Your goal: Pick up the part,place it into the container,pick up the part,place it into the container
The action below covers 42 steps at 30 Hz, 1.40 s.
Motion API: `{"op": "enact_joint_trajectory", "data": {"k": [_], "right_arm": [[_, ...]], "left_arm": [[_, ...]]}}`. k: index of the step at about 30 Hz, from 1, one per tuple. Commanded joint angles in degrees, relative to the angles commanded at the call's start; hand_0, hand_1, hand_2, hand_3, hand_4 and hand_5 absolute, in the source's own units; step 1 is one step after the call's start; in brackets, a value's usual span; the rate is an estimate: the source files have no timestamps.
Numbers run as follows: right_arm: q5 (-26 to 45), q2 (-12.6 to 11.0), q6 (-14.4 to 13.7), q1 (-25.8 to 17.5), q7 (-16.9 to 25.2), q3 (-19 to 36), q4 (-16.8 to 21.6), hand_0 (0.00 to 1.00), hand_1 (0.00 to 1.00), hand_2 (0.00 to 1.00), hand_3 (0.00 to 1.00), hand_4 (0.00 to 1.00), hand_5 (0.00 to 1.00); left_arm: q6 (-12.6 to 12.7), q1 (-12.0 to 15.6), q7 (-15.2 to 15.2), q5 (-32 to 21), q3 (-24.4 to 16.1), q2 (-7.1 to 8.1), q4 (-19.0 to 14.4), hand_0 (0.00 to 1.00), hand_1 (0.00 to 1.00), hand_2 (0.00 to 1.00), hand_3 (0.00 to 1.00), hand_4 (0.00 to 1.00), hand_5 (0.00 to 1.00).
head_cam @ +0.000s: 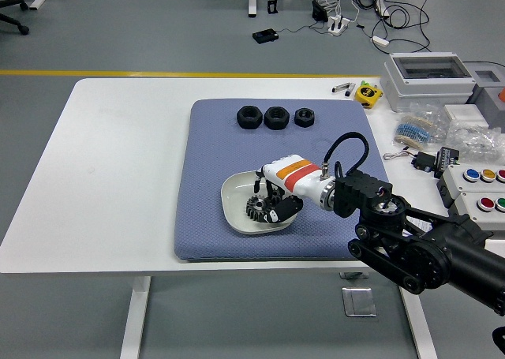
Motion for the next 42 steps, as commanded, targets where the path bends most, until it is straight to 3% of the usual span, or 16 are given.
{"op": "enact_joint_trajectory", "data": {"k": [2, 3, 8, 14, 15, 20, 21, 26, 27, 32, 33, 38, 39, 42], "right_arm": [[0.17, -0.06, -0.47, 0.24, 0.57, 0.19, 0.30, 0.184, 0.374, 0.608, 0.782, 0.998, 0.485], [0.17, -0.09, -0.58, 0.33, 0.69, 0.26, 0.44, 0.194, 0.384, 0.677, 0.809, 0.998, 0.488], [0.32, -0.30, -0.97, 0.38, 0.85, 1.46, 0.79, 0.194, 0.384, 0.677, 0.809, 0.998, 0.488], [2.48, -2.48, -2.52, 0.33, 0.76, 6.25, 3.10, 0.196, 0.386, 0.681, 0.811, 0.998, 0.482], [3.09, -2.74, -2.90, 0.31, 0.65, 6.76, 3.27, 0.202, 0.383, 0.657, 0.771, 0.996, 0.447], [14.93, -5.52, -5.74, -0.38, -0.08, 10.97, 1.95, 0.202, 0.383, 0.657, 0.771, 0.996, 0.447], [16.80, -5.97, -6.05, -0.61, 0.08, 11.69, 1.64, 0.303, 0.501, 0.685, 0.644, 0.932, 0.514], [29.07, -9.41, -4.97, -2.24, 0.24, 17.04, 0.89, 0.303, 0.501, 0.685, 0.644, 0.932, 0.514], [31.30, -10.19, -4.71, -2.73, 0.60, 17.94, 0.97, 0.564, 0.665, 0.788, 0.756, 0.977, 0.709], [43.59, -13.94, -3.89, -6.57, 4.13, 22.92, 1.93, 0.564, 0.665, 0.788, 0.756, 0.977, 0.709], [45.83, -14.44, -3.80, -7.32, 4.72, 23.79, 2.25, 0.717, 0.739, 0.810, 0.830, 0.998, 0.851], [57.75, -16.79, -2.71, -11.82, 6.85, 28.75, 5.32, 0.717, 0.739, 0.810, 0.830, 0.998, 0.851], [60.35, -17.30, -2.42, -13.04, 7.05, 29.87, 6.33, 0.769, 0.766, 0.819, 0.843, 0.998, 0.923], [67.43, -18.08, -1.90, -15.91, 7.45, 32.41, 8.70, 0.769, 0.766, 0.819, 0.843, 0.998, 0.923]], "left_arm": [[0.01, 0.00, 0.07, 0.16, -0.12, 0.02, 0.02, 0.729, 0.668, 0.693, 0.577, 0.594, 0.585], [0.02, -0.01, 0.11, 0.24, -0.17, 0.02, 0.03, 0.729, 0.667, 0.693, 0.578, 0.594, 0.585], [0.03, 0.00, 0.15, 0.27, -0.20, 0.03, 0.03, 0.729, 0.667, 0.693, 0.578, 0.594, 0.585], [0.03, 0.00, 0.00, -0.26, 0.00, 0.00, 0.09, 0.730, 0.667, 0.692, 0.578, 0.594, 0.586], [0.04, -0.01, 0.00, -0.27, 0.01, -0.01, 0.10, 0.729, 0.667, 0.691, 0.578, 0.594, 0.586], [-0.01, -0.04, -0.16, -0.73, 0.28, -0.02, 0.14, 0.729, 0.667, 0.691, 0.578, 0.594, 0.586], [-0.01, -0.05, -0.14, -0.66, 0.24, -0.02, 0.15, 0.729, 0.667, 0.691, 0.578, 0.594, 0.587], [-0.06, 0.01, -0.31, -0.93, 0.47, 0.04, 0.21, 0.729, 0.667, 0.691, 0.578, 0.594, 0.587], [-0.07, 0.01, -0.32, -0.95, 0.48, 0.05, 0.21, 0.729, 0.667, 0.691, 0.578, 0.594, 0.587], [-0.12, 0.01, -0.49, -1.29, 0.76, 0.04, 0.21, 0.729, 0.667, 0.691, 0.578, 0.594, 0.587], [-0.12, 0.02, -0.46, -1.19, 0.69, 0.03, 0.21, 0.730, 0.667, 0.690, 0.578, 0.594, 0.585], [-0.11, 0.20, -0.21, -0.46, 0.24, 0.03, 0.21, 0.730, 0.667, 0.690, 0.578, 0.594, 0.585], [-0.08, 0.29, -0.14, -0.22, 0.06, 0.01, 0.24, 0.729, 0.667, 0.691, 0.578, 0.594, 0.585], [-0.03, 0.53, 0.04, 0.32, -0.32, -0.03, 0.28, 0.729, 0.667, 0.691, 0.578, 0.594, 0.585]]}}
